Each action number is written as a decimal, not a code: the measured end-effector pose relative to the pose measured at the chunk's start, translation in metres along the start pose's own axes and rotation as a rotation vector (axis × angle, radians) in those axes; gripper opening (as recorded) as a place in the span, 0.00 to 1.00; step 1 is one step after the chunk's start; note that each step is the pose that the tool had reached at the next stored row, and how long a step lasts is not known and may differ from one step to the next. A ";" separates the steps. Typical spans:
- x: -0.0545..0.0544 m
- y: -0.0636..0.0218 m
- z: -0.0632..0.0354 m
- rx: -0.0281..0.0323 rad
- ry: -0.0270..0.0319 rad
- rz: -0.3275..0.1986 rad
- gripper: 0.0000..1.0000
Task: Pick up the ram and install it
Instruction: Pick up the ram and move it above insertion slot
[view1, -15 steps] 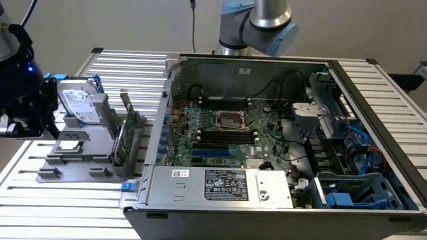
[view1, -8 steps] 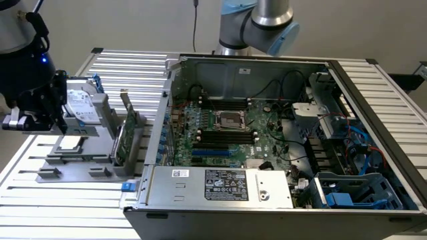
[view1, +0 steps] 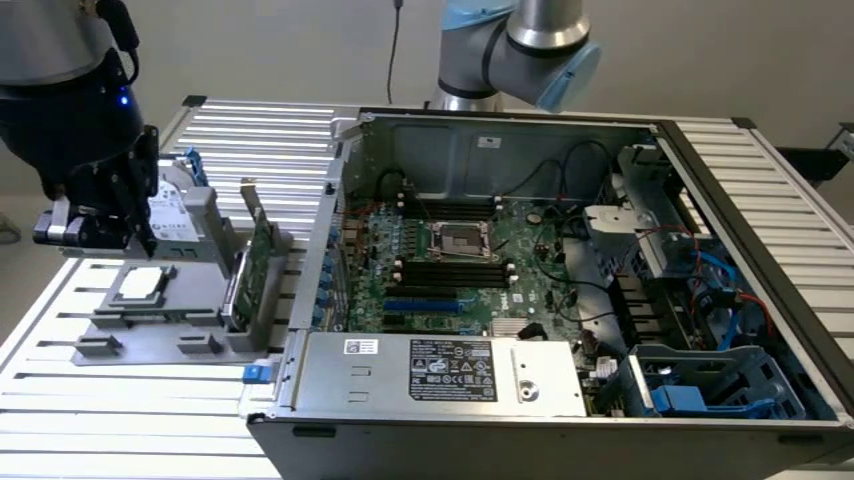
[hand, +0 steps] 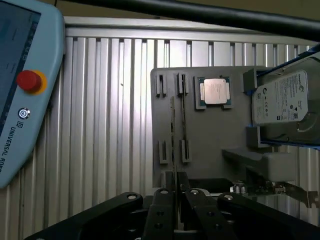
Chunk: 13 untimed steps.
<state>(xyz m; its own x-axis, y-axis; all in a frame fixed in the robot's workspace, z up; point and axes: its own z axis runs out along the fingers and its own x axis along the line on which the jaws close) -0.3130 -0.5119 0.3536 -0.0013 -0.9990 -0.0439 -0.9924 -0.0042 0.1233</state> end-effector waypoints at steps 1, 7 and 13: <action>0.000 -0.0039 -0.0018 -0.0011 0.0014 0.000 0.15; -0.002 -0.0277 -0.0110 -0.0036 0.0148 0.002 0.15; -0.006 -0.0512 -0.0226 -0.0036 0.0236 0.003 0.15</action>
<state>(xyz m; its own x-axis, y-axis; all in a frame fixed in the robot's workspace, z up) -0.2595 -0.5064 0.3700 -0.0015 -0.9998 -0.0201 -0.9919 -0.0011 0.1270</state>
